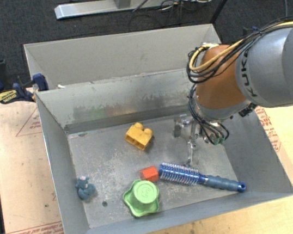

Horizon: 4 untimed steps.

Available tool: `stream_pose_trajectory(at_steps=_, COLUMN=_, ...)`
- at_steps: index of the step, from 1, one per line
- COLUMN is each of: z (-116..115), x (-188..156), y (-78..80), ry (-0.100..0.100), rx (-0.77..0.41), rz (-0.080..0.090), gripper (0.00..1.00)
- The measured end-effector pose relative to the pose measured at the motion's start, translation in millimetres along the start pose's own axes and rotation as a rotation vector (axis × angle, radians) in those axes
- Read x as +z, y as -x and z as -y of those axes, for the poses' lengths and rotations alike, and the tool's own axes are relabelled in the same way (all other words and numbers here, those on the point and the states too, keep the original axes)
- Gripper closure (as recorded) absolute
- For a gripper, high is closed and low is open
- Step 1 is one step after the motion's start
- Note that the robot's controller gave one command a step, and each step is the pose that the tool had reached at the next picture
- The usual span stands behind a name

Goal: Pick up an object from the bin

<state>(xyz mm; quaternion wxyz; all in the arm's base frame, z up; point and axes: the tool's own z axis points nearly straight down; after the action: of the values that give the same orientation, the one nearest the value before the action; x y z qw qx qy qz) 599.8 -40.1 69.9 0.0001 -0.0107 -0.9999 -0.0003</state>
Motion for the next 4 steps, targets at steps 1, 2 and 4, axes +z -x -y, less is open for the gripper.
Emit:
stream_pose_trajectory(at_steps=1, z=-41.9, x=-7.3, y=-83.5, ry=-0.001, rx=-0.125, rz=0.027, gripper=0.00)
stream_pose_trajectory(at_steps=2, z=-18.9, x=-7.1, y=-111.3, ry=0.003, rx=-0.143, rz=0.039, gripper=0.00)
stream_pose_trajectory(at_steps=4, z=-58.0, x=-7.8, y=-109.9, ry=-0.007, rx=-0.347, rz=0.040, gripper=0.00)
